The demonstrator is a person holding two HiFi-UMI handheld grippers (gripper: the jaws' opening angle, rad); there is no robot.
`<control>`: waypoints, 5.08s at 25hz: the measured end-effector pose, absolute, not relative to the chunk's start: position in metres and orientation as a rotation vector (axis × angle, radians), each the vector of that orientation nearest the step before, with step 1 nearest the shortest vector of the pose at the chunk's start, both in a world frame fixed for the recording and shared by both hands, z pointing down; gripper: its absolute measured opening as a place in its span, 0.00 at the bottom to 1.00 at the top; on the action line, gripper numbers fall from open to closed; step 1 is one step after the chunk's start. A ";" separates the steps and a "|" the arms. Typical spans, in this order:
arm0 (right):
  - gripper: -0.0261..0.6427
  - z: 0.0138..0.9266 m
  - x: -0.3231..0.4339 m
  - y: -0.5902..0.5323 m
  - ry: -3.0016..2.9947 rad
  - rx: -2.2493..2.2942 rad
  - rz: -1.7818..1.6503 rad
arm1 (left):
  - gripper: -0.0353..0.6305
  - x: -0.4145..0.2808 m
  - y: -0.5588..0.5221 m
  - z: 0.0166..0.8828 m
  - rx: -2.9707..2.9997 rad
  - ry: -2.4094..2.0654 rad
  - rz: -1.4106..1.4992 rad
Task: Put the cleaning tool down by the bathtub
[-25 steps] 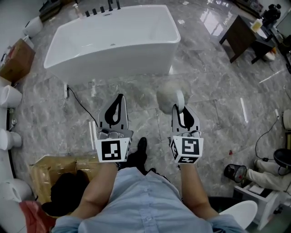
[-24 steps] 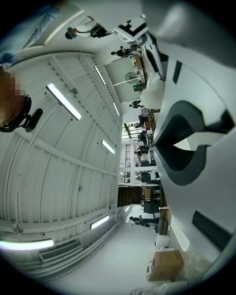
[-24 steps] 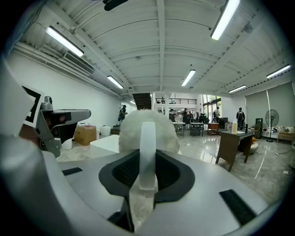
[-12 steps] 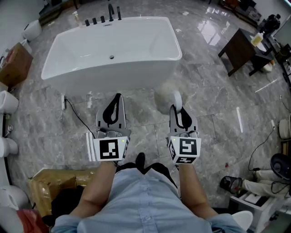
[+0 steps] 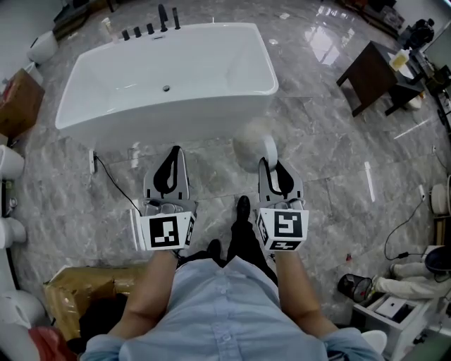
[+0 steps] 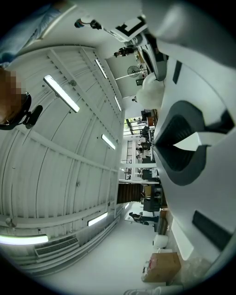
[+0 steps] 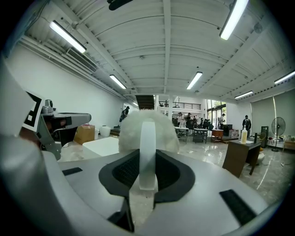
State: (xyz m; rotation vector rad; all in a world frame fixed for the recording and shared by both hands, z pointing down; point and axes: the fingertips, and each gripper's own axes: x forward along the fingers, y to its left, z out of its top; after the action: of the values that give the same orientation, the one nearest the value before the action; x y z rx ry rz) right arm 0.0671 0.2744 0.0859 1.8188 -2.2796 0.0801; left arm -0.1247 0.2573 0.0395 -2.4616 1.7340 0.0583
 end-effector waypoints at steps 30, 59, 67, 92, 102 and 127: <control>0.18 0.065 0.156 -0.006 -2.522 1.619 0.056 | 0.08 -0.016 0.017 0.011 -2.274 1.845 -0.050; 0.18 0.144 0.064 -0.094 -2.434 1.481 0.127 | 0.08 -0.104 -0.087 0.084 -2.403 1.904 -0.084; 0.18 0.219 0.048 -0.100 -2.386 1.363 0.224 | 0.08 -0.105 -0.106 0.151 -2.493 1.917 -0.176; 0.18 0.531 0.016 -0.121 -2.354 0.977 0.284 | 0.08 -0.110 -0.154 0.462 -2.651 1.964 -0.338; 0.18 0.655 0.017 -0.103 -2.334 0.872 0.278 | 0.08 -0.102 -0.142 0.568 -2.682 1.922 -0.341; 0.18 0.844 0.036 -0.080 -2.188 0.736 0.300 | 0.08 -0.094 -0.141 0.732 -2.699 1.829 -0.353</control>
State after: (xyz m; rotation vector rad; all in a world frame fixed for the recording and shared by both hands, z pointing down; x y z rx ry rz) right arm 0.0365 -0.0799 0.8443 0.7359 -2.1878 0.2998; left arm -0.0941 -0.1409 0.7319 -2.6988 1.8286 -0.3527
